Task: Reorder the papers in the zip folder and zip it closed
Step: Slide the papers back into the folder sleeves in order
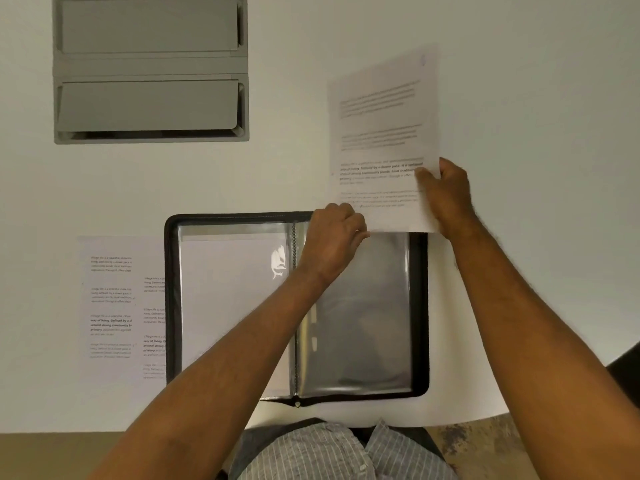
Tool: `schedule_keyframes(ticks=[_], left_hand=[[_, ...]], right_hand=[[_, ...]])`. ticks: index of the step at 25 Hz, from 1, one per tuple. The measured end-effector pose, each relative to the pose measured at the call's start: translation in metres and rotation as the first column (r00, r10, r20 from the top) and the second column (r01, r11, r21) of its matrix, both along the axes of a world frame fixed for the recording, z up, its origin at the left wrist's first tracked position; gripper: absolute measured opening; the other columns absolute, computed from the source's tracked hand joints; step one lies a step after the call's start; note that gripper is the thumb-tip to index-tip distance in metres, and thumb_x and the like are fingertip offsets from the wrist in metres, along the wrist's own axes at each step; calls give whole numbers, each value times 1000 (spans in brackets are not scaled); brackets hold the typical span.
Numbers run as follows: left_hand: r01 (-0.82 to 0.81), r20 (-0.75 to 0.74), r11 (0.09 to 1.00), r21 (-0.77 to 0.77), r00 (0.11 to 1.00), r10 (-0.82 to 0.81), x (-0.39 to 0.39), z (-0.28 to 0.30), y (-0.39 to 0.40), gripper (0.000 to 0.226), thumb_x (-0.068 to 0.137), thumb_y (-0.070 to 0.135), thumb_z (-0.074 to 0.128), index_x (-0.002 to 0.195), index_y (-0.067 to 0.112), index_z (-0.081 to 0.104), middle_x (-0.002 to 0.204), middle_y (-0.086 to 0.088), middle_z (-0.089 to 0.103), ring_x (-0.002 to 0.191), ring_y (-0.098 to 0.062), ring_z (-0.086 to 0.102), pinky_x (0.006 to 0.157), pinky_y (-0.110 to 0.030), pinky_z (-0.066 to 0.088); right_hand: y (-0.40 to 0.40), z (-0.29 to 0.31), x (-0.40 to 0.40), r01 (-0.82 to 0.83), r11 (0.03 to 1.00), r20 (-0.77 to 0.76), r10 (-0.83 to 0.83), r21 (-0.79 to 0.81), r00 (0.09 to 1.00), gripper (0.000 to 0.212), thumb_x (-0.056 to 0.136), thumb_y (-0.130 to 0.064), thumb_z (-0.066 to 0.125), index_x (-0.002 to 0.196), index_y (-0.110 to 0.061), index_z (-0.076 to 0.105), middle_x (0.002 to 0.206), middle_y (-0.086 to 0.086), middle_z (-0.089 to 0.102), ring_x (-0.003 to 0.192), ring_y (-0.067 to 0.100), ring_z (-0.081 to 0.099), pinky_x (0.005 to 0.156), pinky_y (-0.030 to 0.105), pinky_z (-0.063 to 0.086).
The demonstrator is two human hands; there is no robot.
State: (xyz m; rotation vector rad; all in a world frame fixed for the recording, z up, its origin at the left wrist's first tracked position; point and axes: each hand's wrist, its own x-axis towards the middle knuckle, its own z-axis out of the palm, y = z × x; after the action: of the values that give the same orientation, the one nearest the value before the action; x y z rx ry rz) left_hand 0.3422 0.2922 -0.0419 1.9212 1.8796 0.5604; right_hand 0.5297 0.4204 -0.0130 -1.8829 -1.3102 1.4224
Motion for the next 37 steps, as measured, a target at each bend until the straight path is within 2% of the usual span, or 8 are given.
schedule_keyframes(ticks=[3, 5, 7, 15, 18, 22, 30, 37], left_hand=[[78, 90, 992, -99, 994, -69, 1, 0, -1, 15, 96, 29, 67, 87, 17, 64, 75, 4, 69, 67, -20, 63, 66, -36, 46], [82, 109, 984, -158, 992, -65, 3, 2, -3, 13, 99, 28, 62, 94, 16, 62, 80, 3, 71, 69, -23, 65, 63, -31, 41], [79, 92, 985, -150, 994, -66, 5, 3, -3, 12, 101, 27, 59, 98, 16, 61, 81, 2, 71, 67, -24, 63, 64, -28, 35], [42, 67, 989, -139, 997, -33, 7, 5, -3, 13, 101, 28, 59, 97, 16, 62, 76, 2, 70, 62, -25, 61, 65, -28, 32], [41, 93, 988, -149, 995, -27, 6, 5, -1, 15, 101, 31, 60, 97, 17, 63, 79, 2, 71, 66, -24, 64, 67, -31, 43], [11, 52, 990, -139, 999, -4, 2, 4, 3, 19, 96, 37, 67, 91, 19, 65, 78, 2, 72, 68, -21, 66, 74, -37, 54], [-16, -11, 964, -266, 1000, 14, -15, 6, 5, 23, 92, 53, 65, 97, 30, 68, 88, 12, 68, 89, -13, 58, 93, -43, 34], [-46, -115, 947, -318, 993, 9, -42, 9, -3, 16, 89, 32, 54, 85, 32, 70, 84, 13, 57, 90, -13, 54, 82, -36, 18]], right_hand=[[-1, 6, -1, 251, 965, -183, -234, 78, 955, 20, 102, -17, 61, 120, -17, 67, 113, -6, 74, 101, 8, 72, 88, 29, 60], [-3, 8, -4, 349, 937, -349, -332, -17, 876, 29, 100, -10, 63, 125, -25, 64, 125, -1, 72, 111, 16, 71, 90, 40, 61], [-6, 10, -9, 350, 931, -421, -361, -105, 832, 41, 98, -5, 65, 131, -29, 59, 130, 0, 70, 114, 21, 70, 87, 45, 62], [-26, -1, -20, 252, 959, -372, -282, -129, 884, 47, 99, -6, 65, 141, -22, 53, 134, 3, 67, 115, 22, 70, 89, 47, 62], [-29, -5, -15, 180, 976, -337, -211, -121, 917, 52, 100, -7, 65, 148, -19, 50, 136, 3, 66, 116, 21, 69, 90, 44, 62], [-28, -2, -9, 46, 991, -320, -83, -122, 944, 46, 101, -9, 63, 143, -25, 51, 129, -5, 68, 109, 16, 72, 83, 36, 63], [-11, 5, -3, -185, 972, -259, 143, -146, 955, 40, 103, -7, 60, 138, -26, 54, 124, -6, 68, 110, 13, 68, 74, 26, 62], [-2, 8, 2, -248, 946, -264, 190, -209, 946, 41, 101, -6, 62, 139, -20, 56, 118, -8, 70, 103, 10, 70, 71, 24, 62]])
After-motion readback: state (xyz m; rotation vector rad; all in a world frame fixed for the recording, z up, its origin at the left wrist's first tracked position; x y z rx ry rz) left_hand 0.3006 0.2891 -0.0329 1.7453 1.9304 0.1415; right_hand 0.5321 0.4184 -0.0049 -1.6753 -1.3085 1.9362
